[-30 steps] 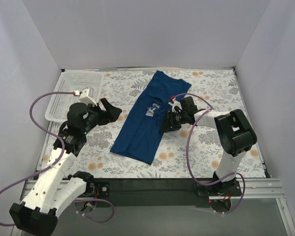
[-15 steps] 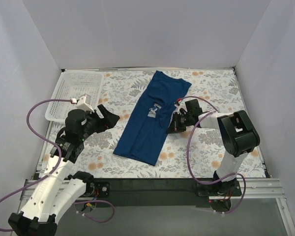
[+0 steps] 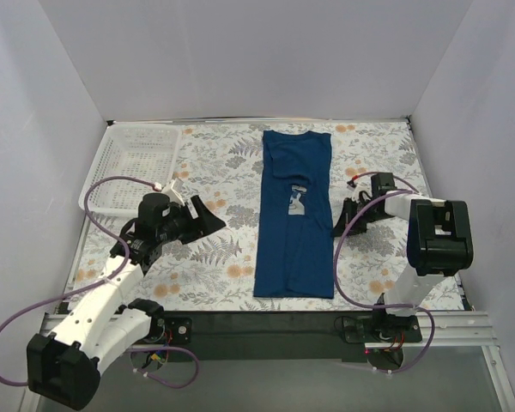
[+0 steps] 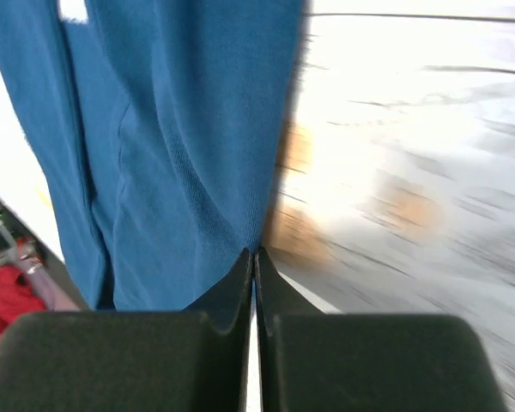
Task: Fold and stack the t-shirts
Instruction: Fold the tshirt
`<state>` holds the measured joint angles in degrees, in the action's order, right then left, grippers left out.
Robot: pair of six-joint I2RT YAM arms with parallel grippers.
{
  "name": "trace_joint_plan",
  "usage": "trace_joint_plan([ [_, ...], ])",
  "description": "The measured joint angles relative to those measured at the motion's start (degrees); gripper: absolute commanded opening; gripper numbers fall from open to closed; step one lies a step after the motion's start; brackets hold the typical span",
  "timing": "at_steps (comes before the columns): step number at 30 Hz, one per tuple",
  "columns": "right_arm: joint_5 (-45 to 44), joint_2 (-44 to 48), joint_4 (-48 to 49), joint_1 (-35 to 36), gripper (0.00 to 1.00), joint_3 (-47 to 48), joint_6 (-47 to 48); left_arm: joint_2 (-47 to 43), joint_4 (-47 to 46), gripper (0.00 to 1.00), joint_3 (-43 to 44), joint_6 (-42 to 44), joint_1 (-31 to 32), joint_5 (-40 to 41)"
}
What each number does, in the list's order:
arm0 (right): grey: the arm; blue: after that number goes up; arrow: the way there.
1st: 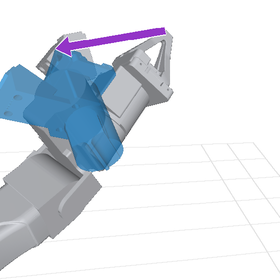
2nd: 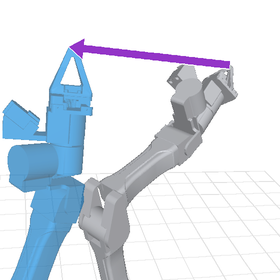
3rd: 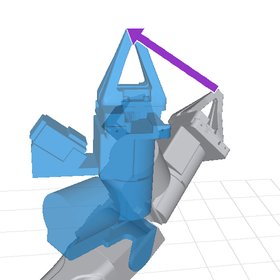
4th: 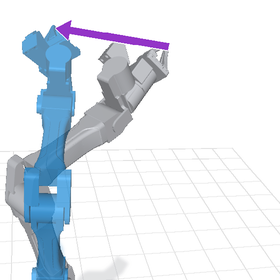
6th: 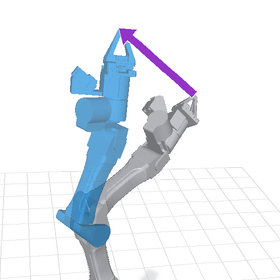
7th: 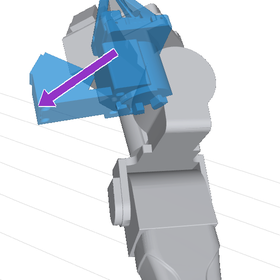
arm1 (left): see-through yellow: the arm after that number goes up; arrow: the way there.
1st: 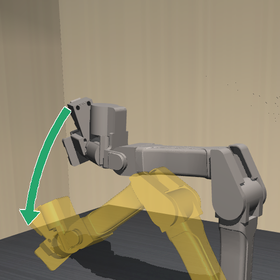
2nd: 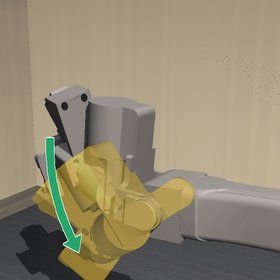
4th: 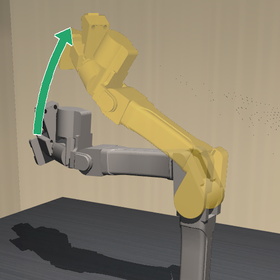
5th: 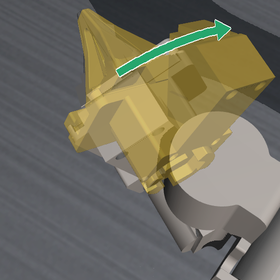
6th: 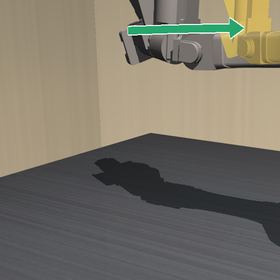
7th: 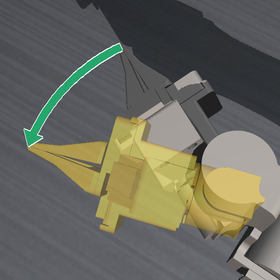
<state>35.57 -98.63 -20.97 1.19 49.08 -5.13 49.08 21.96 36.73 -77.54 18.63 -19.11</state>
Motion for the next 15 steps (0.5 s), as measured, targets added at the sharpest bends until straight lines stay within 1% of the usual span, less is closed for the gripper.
trace_joint_plan([
  [1, -0.6, 0.0, -1.9, -1.3, 0.12, 0.8, 1.8, 1.0, -0.4, 0.66, -0.8, -0.5, 0.5, -0.5],
  [4, -2.7, -0.4, -6.5, -4.4, 0.22, 3.9, 7.8, 4.4, -1.5, 0.66, -1.6, -1.4, 3.0, -0.9],
  [6, -3.5, -1.1, -8.9, -5.6, 0.26, 6.0, 12.0, 7.7, -3.7, 0.66, -1.3, -1.8, 5.0, -0.9],
  [7, -3.7, -1.7, -10.4, -6.2, 0.34, 7.3, 14.6, 9.9, -4.6, 0.66, -0.8, -1.8, 5.8, -0.8],
  [10, -2.4, -3.9, -15.6, -7.5, 0.47, 11.4, 21.7, 19.9, -8.0, 0.66, 4.1, -1.8, 7.1, -0.5],
  [12, -1.2, -5.1, -19.2, -8.0, 0.52, 14.5, 26.8, 27.0, -11.1, 0.66, 8.5, -1.4, 7.3, 0.1],
  [15, 0.9, -6.1, -22.1, -8.3, 0.53, 19.1, 32.3, 38.0, -15.2, 0.66, 16.2, -0.5, 7.3, 1.3],
])
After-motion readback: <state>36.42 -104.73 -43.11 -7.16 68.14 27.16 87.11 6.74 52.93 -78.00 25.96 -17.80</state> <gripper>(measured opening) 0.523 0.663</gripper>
